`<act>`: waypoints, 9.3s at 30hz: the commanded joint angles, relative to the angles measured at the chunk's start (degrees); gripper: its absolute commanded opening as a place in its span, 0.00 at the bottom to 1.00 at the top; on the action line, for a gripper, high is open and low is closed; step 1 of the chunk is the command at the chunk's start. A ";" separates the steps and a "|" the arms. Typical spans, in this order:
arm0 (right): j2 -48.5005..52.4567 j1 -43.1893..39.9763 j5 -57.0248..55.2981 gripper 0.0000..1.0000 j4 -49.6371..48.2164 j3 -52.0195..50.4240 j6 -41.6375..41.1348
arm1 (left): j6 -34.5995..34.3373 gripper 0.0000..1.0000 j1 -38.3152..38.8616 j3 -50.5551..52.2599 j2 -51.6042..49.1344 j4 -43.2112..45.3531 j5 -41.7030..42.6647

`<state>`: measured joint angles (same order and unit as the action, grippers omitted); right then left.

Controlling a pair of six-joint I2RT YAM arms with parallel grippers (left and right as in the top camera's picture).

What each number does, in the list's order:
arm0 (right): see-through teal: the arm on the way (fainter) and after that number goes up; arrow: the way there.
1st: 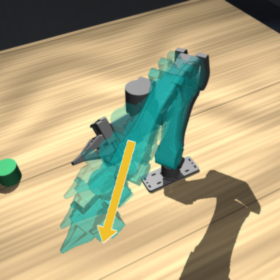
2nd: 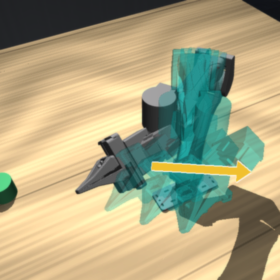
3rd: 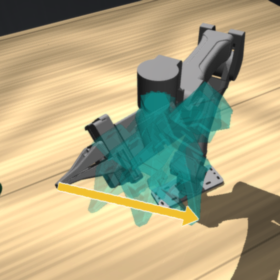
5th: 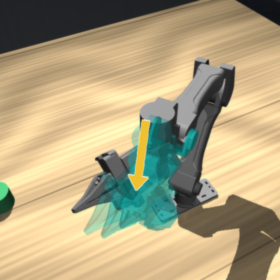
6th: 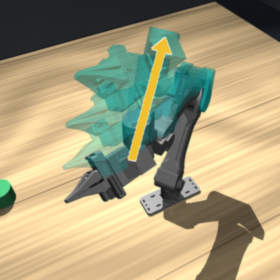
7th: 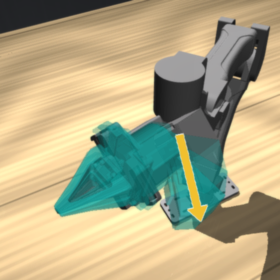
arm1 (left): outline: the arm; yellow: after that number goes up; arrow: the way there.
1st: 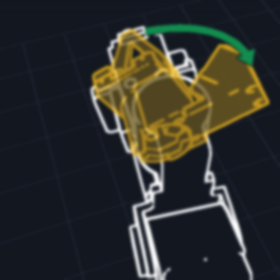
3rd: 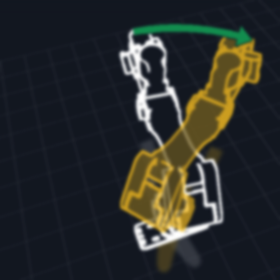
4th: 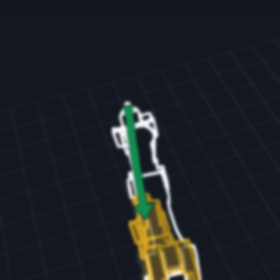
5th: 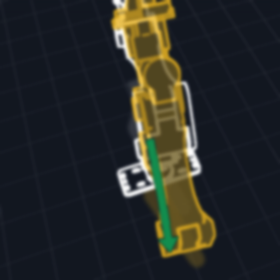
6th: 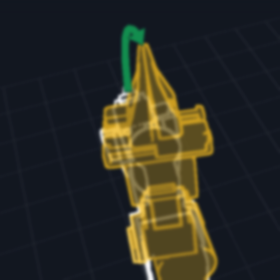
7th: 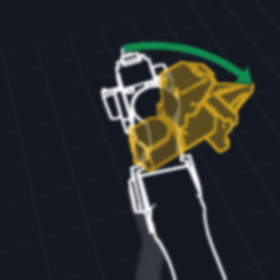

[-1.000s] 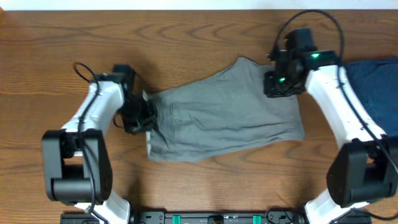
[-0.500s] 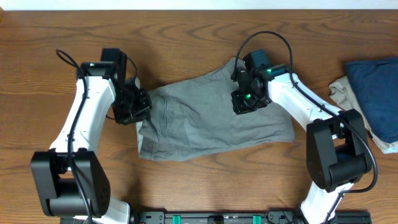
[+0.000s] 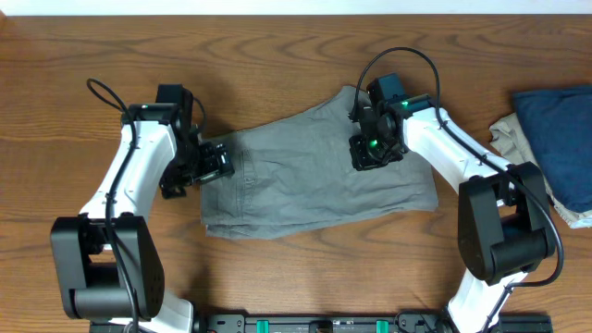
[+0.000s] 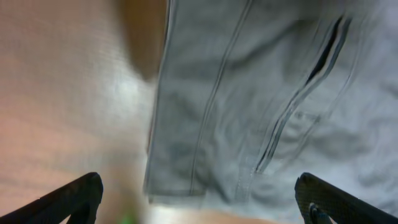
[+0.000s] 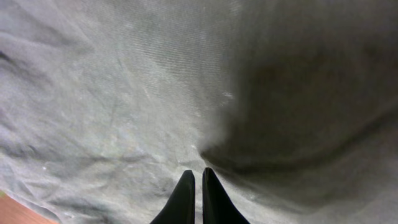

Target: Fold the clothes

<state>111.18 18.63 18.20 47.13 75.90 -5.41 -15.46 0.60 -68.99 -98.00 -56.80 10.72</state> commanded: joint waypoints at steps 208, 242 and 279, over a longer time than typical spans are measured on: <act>-9.29 -4.61 -4.04 0.63 -12.87 -9.16 -6.97 | 5.31 0.70 15.61 -25.49 -28.09 -15.41 17.11; -9.05 -13.16 23.61 0.99 -21.05 -26.29 -1.97 | 22.75 1.00 11.74 -21.70 -24.28 0.52 29.44; -17.09 -21.29 -7.13 0.01 -0.87 11.69 4.13 | 21.09 0.98 11.37 -22.69 -18.82 -3.02 29.35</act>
<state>97.27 0.49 20.69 44.16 78.22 -6.55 6.20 12.16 -90.50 -118.76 -59.57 39.33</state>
